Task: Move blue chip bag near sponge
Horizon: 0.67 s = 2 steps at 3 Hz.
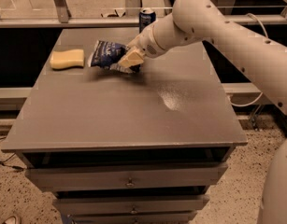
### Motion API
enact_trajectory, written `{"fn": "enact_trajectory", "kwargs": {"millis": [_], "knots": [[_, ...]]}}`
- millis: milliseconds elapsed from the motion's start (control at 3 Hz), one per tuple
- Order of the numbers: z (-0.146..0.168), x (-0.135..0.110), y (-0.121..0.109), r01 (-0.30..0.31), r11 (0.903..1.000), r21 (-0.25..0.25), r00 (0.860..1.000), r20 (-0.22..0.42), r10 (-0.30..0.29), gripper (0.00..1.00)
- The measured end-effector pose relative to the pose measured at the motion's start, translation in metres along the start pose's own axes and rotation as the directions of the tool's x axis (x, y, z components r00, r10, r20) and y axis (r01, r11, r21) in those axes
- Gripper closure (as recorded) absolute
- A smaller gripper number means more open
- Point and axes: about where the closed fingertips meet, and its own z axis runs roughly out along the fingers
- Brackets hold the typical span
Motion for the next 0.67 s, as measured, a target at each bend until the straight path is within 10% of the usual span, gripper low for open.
{"fn": "enact_trajectory", "kwargs": {"millis": [667], "knots": [[-0.0102,0.0044,-0.0008,0.001,1.0,0.008,1.0,0.007,-0.001,0.0]]}}
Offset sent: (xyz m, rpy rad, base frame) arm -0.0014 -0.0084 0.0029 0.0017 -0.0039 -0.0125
